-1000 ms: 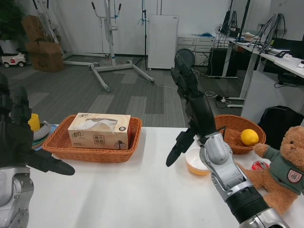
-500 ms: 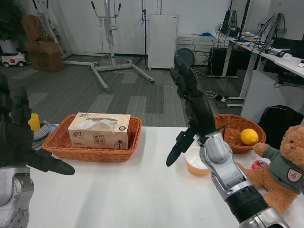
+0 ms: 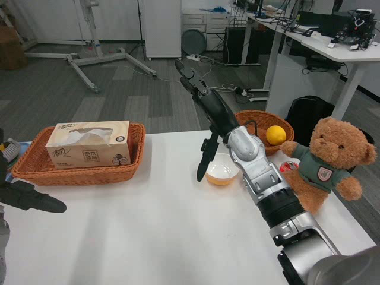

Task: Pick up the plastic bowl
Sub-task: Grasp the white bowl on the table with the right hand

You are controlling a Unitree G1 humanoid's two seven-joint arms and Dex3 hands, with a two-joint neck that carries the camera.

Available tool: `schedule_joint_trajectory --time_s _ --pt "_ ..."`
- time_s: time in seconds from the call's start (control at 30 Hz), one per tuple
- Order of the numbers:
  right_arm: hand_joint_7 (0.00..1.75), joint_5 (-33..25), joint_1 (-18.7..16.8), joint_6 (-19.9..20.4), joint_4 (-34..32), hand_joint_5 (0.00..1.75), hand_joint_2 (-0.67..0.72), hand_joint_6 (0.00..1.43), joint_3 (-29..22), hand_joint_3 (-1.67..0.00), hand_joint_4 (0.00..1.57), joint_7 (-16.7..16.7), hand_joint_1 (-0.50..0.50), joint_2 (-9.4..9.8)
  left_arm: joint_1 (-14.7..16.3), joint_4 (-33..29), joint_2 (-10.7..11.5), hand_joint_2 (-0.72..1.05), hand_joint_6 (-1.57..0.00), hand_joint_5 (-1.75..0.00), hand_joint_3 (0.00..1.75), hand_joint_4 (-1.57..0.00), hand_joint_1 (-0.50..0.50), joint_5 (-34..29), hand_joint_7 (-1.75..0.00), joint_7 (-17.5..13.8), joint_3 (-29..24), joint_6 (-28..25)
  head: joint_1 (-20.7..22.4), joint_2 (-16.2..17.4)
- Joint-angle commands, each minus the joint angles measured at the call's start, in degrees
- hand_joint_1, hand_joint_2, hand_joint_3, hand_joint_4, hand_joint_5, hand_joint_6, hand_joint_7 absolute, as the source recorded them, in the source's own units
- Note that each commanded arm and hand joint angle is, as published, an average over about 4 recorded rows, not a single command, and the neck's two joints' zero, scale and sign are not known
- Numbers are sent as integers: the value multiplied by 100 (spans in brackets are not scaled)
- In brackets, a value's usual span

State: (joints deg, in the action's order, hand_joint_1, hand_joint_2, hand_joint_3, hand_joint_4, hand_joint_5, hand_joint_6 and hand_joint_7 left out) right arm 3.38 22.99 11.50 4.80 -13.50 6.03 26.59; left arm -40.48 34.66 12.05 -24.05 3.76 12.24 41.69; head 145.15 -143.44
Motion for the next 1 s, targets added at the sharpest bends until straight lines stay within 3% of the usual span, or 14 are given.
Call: schedule_joint_trajectory --time_s 0.03,0.3,0.53,0.63,0.8,1.0 --pt "0 590 -163 -496 -212 0 60 0 -421 0 0 140 -38 -101 -74 94 109 -72 0 0 9 0 -50 -7 0 -55 32 -99 -41 13" --pt "0 1772 -196 -1487 -307 0 52 0 -654 0 0 474 -35 -104 -102 180 148 -70 0 0 7 0 -50 -71 0 -59 96 -108 -290 77" --pt "0 3139 162 -2108 443 0 47 0 -324 0 0 650 -33 8 -100 226 188 -72 0 0 4 0 -50 -152 0 -59 155 -108 -421 78" --pt "0 3396 426 -2141 1003 0 47 0 -25 0 0 654 -33 28 -98 254 192 -70 0 0 9 0 -50 -192 0 -62 193 -108 -451 62" --pt "0 3622 1208 -1880 2820 0 47 0 605 0 0 588 -33 68 -23 243 192 -70 0 0 7 0 -50 -258 0 -86 237 -108 -381 33" --pt "0 3703 1709 -1680 3963 0 47 0 972 0 0 386 -33 83 8 250 183 -68 0 0 9 0 -50 -299 0 -86 237 -108 -320 30"
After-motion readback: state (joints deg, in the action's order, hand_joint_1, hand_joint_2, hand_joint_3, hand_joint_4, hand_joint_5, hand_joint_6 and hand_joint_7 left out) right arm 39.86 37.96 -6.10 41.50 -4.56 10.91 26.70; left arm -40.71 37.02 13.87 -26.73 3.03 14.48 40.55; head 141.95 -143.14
